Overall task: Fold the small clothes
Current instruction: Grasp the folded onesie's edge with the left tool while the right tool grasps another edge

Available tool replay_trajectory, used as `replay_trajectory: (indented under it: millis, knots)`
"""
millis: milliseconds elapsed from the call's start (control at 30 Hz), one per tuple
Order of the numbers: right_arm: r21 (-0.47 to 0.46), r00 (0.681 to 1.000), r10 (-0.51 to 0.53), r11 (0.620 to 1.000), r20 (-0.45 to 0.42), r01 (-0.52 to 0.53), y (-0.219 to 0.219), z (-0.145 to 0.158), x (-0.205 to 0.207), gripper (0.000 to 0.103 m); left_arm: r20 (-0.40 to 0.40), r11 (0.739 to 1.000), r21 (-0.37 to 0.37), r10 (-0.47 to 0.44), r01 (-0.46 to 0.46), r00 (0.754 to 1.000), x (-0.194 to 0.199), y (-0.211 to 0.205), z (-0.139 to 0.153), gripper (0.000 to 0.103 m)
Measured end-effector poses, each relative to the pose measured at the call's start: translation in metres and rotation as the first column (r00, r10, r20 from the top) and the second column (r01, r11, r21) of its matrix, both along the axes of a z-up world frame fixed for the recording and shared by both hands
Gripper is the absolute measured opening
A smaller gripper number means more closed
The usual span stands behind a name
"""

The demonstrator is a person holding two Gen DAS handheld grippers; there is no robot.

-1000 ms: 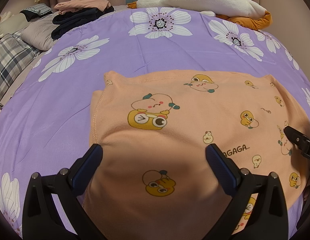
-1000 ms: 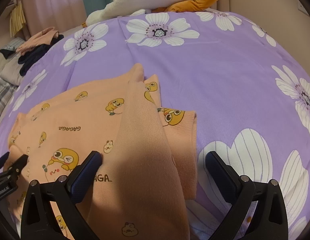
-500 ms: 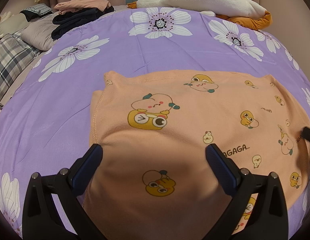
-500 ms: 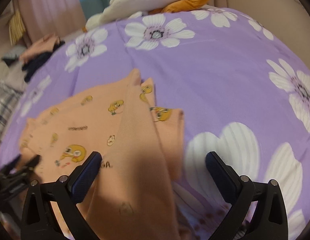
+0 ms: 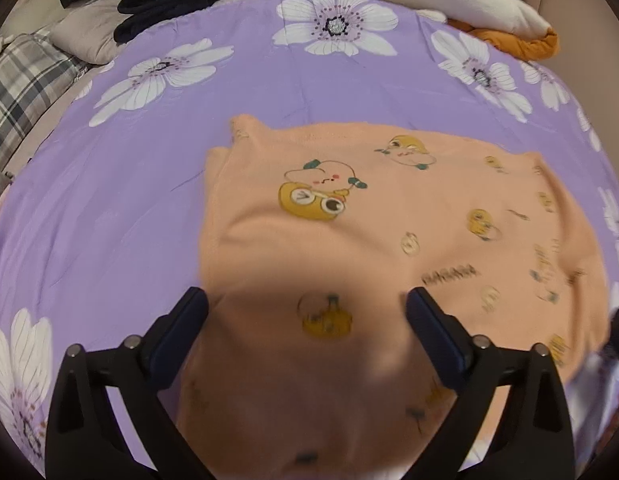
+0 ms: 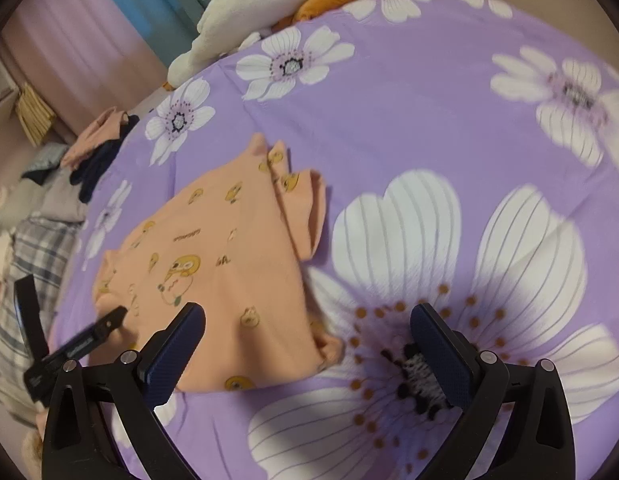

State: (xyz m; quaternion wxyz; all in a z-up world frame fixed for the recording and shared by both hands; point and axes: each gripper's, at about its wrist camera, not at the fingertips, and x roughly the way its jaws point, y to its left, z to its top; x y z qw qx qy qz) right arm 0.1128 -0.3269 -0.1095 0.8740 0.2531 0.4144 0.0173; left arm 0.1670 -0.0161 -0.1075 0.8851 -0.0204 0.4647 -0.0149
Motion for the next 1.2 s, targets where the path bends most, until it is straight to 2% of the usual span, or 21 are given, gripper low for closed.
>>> replay_trajectory:
  millis: [133, 300, 367, 433, 500, 567, 633, 667, 700, 733, 833, 933, 1000, 1100, 1200]
  knots:
    - [0.054, 1.000, 0.013, 0.998, 0.000, -0.013, 0.003, -0.006, 0.000, 0.102, 0.053, 0.997, -0.071, -0.008, 0.012, 0.999, -0.029, 0.011, 0.022, 0.098]
    - [0.133, 0.999, 0.028, 0.991, 0.018, -0.030, 0.007, -0.008, 0.000, 0.102, 0.034, 0.971, -0.240, -0.011, 0.019, 0.999, -0.044, 0.029, 0.021, 0.097]
    - [0.161, 0.998, 0.046, 0.986, 0.034, -0.051, 0.011, -0.009, 0.003, 0.102, -0.004, 0.964, -0.266, 0.009, -0.010, 1.000, -0.039, 0.034, 0.012, 0.097]
    - [0.166, 0.997, 0.057, 0.984, 0.042, -0.063, 0.014, -0.011, 0.010, 0.102, -0.056, 0.959, -0.278, 0.035, -0.049, 0.998, -0.033, 0.039, 0.002, 0.089]
    - [0.182, 0.997, 0.060, 0.981, 0.052, -0.069, 0.016, -0.014, 0.018, 0.100, -0.091, 0.940, -0.336, 0.025, -0.054, 0.996, -0.029, 0.042, -0.010, 0.085]
    - [0.174, 0.997, 0.057, 0.983, 0.054, -0.065, 0.019, -0.013, 0.026, 0.089, -0.061, 0.934, -0.355, 0.028, -0.048, 0.998, -0.028, 0.043, -0.012, 0.078]
    - [0.190, 0.996, 0.061, 0.979, 0.063, -0.072, 0.021, -0.014, 0.034, 0.051, -0.066, 0.925, -0.378, 0.023, -0.046, 0.998, -0.025, 0.042, -0.014, 0.057]
    - [0.238, 0.997, 0.062, 0.969, 0.038, -0.069, 0.022, -0.021, 0.041, 0.044, -0.073, 0.917, -0.396, 0.025, -0.052, 0.997, -0.024, 0.043, -0.014, 0.053]
    - [0.251, 0.998, 0.053, 0.966, 0.026, -0.058, 0.022, -0.024, 0.043, 0.030, -0.082, 0.909, -0.412, 0.026, -0.057, 0.996, -0.023, 0.044, -0.015, 0.043]
    - [0.248, 0.999, 0.041, 0.968, 0.018, -0.045, 0.022, -0.024, 0.044, 0.022, -0.090, 0.905, -0.421, 0.020, -0.056, 0.996, -0.024, 0.044, -0.014, 0.032]
    - [0.273, 0.998, 0.037, 0.961, 0.043, -0.047, 0.020, -0.017, 0.038, 0.016, -0.110, 0.888, -0.457, -0.006, -0.045, 0.994, -0.029, 0.042, -0.012, 0.011]
    - [0.308, 0.995, 0.034, 0.949, 0.095, -0.061, 0.013, -0.003, 0.022, 0.015, -0.093, 0.878, -0.479, -0.027, -0.021, 0.995, -0.045, 0.038, -0.004, 0.010]
    - [0.336, 0.993, 0.034, 0.939, 0.114, -0.071, 0.009, 0.004, 0.016, 0.015, -0.061, 0.861, -0.508, -0.063, 0.023, 0.996, -0.057, 0.033, 0.005, 0.010]
    - [0.292, 0.990, 0.024, 0.954, 0.135, -0.064, 0.001, 0.022, -0.002, 0.015, -0.062, 0.829, -0.556, -0.108, 0.055, 0.992, -0.078, 0.027, 0.012, 0.010]
    - [0.297, 0.988, 0.015, 0.953, 0.151, -0.060, -0.012, 0.033, -0.018, 0.015, -0.074, 0.829, -0.553, -0.149, 0.084, 0.986, -0.093, 0.016, 0.015, 0.010]
